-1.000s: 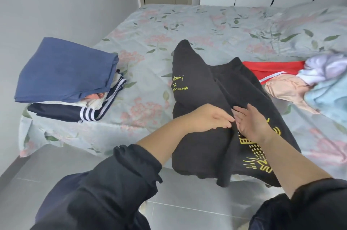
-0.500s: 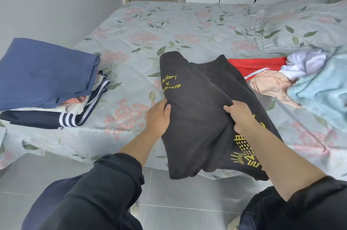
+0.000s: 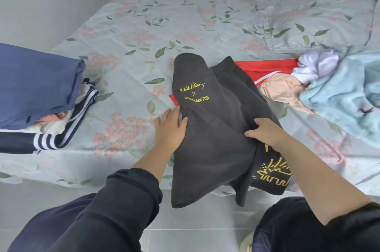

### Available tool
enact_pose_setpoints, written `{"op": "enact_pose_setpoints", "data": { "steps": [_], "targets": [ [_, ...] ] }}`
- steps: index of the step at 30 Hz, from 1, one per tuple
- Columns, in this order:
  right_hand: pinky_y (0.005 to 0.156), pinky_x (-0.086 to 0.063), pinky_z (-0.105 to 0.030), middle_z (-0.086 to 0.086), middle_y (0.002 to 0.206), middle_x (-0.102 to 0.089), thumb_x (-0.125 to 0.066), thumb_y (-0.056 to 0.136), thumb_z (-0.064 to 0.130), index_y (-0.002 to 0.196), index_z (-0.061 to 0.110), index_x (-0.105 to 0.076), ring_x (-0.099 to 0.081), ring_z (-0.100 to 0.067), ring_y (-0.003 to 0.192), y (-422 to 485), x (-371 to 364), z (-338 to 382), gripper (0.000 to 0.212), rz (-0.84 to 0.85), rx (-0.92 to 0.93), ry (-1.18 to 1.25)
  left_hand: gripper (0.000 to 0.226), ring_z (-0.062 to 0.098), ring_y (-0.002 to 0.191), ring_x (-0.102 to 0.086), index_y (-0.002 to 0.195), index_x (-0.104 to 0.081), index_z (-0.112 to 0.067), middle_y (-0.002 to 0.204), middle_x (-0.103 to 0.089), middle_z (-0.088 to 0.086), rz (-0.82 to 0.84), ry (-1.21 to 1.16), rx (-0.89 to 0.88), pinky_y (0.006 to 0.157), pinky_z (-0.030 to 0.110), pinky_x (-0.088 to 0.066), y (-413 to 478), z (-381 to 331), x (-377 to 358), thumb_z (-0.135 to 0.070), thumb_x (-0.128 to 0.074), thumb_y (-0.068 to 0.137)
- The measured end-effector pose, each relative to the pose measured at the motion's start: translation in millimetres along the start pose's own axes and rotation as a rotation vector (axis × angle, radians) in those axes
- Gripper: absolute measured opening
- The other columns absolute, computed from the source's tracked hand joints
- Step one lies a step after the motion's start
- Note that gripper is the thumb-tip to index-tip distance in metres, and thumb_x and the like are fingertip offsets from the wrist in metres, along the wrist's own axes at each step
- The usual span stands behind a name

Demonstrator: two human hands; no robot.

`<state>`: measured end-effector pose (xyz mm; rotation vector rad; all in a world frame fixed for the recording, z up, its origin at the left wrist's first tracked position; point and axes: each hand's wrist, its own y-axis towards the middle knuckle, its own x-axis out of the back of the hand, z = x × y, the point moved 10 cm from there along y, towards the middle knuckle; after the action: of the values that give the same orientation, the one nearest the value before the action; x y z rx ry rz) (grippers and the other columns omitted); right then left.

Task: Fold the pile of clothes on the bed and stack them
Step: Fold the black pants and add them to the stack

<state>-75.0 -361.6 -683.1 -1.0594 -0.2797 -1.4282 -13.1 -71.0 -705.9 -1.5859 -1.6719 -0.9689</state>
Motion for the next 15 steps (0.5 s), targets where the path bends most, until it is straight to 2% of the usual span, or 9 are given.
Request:
{"op": "enact_pose_setpoints", "data": {
  "steps": [2, 3, 5, 7, 8, 9, 12, 14, 15],
  "targets": [
    [0.1, -0.045, -0.048, -0.006, 0.132, -0.053, -0.068, 0.082, 0.008, 0.132, 0.012, -0.048, -0.053, -0.031, 0.118, -6.8, -17.0, -2.9, 0.054, 0.187, -0.019, 0.175, 0.05, 0.019, 0.142, -0.024, 0.146, -0.031, -0.026, 0.151, -0.036, 0.0, -0.015, 0.029, -0.003, 0.116, 0.041, -0.013, 1.0, 0.8, -0.6, -0.044, -0.034, 0.099],
    [0.102, -0.044, -0.049, -0.004, 0.134, -0.052, -0.071, 0.079, 0.006, 0.133, 0.015, -0.046, -0.052, -0.031, 0.119, -11.8, -21.8, -3.0, 0.06, 0.264, -0.029, 0.182, 0.05, 0.02, 0.142, -0.025, 0.146, -0.032, -0.026, 0.151, -0.036, 0.0, -0.023, 0.037, -0.006, 0.116, 0.041, -0.014, 1.4, 1.2, -0.6, -0.044, -0.036, 0.099],
    [0.091, -0.053, -0.043, -0.005, 0.116, -0.061, -0.075, 0.077, 0.016, 0.124, 0.014, -0.049, -0.064, -0.027, 0.1, -16.7, -15.4, -9.0, 0.054, 0.258, -0.035, -0.022, 0.05, 0.021, 0.141, -0.027, 0.145, -0.033, -0.025, 0.15, -0.038, 0.0, -0.037, 0.036, -0.014, 0.116, 0.042, -0.015, 1.0, 1.4, -0.4, -0.042, -0.038, 0.099],
    [0.068, -0.059, -0.031, -0.008, 0.077, -0.069, -0.07, 0.078, 0.025, 0.101, 0.006, -0.057, -0.068, -0.023, 0.064, -22.4, -2.1, -14.0, 0.032, 0.146, -0.061, -0.319, 0.05, 0.021, 0.14, -0.029, 0.145, -0.035, -0.024, 0.149, -0.039, 0.001, -0.053, 0.031, -0.023, 0.116, 0.042, -0.014, 0.4, 0.3, 1.4, -0.04, -0.04, 0.098],
    [0.061, -0.058, -0.028, -0.007, 0.063, -0.068, -0.065, 0.079, 0.024, 0.093, 0.002, -0.059, -0.067, -0.021, 0.055, -24.5, -1.7, -16.2, 0.027, 0.134, -0.08, -0.409, 0.049, 0.021, 0.14, -0.03, 0.145, -0.035, -0.023, 0.148, -0.04, 0.001, -0.061, 0.029, -0.023, 0.116, 0.042, -0.015, 0.4, -0.3, 2.7, -0.039, -0.041, 0.098],
    [0.059, -0.057, -0.027, -0.006, 0.058, -0.067, -0.06, 0.081, 0.02, 0.092, -0.001, -0.057, -0.066, -0.02, 0.053, -27.3, -4.4, -18.2, 0.024, 0.149, -0.103, -0.44, 0.049, 0.021, 0.139, -0.031, 0.144, -0.036, -0.023, 0.148, -0.04, 0.001, -0.067, 0.027, -0.019, 0.116, 0.041, -0.015, 0.0, -0.5, 4.1, -0.038, -0.042, 0.098],
    [0.064, -0.053, -0.024, -0.007, 0.07, -0.068, -0.053, 0.085, 0.007, 0.107, 0.003, -0.046, -0.068, -0.02, 0.066, -31.9, -2.9, -20.4, 0.024, 0.16, -0.139, -0.424, 0.048, 0.021, 0.139, -0.031, 0.144, -0.037, -0.022, 0.148, -0.04, 0.001, -0.07, 0.017, -0.01, 0.116, 0.039, -0.015, -2.3, -1.6, 6.6, -0.035, -0.043, 0.098],
    [0.058, -0.047, -0.023, -0.012, 0.082, -0.063, -0.051, 0.083, -0.002, 0.101, 0.0, -0.054, -0.064, -0.027, 0.077, -29.3, 13.7, -18.6, 0.018, 0.047, -0.08, -0.4, 0.047, 0.021, 0.139, -0.031, 0.144, -0.038, -0.022, 0.148, -0.041, 0.001, -0.067, 0.008, -0.008, 0.116, 0.039, -0.015, -3.9, -2.6, 7.8, -0.034, -0.044, 0.098],
    [0.053, -0.043, -0.026, -0.012, 0.078, -0.058, -0.046, 0.08, -0.009, 0.09, 0.0, -0.057, -0.058, -0.029, 0.073, -29.0, 22.3, -20.5, 0.017, -0.004, -0.059, -0.283, 0.047, 0.021, 0.139, -0.032, 0.143, -0.039, -0.021, 0.148, -0.041, 0.001, -0.07, -0.002, -0.007, 0.116, 0.039, -0.015, -4.8, -2.8, 8.9, -0.033, -0.044, 0.098]
  ]
}}
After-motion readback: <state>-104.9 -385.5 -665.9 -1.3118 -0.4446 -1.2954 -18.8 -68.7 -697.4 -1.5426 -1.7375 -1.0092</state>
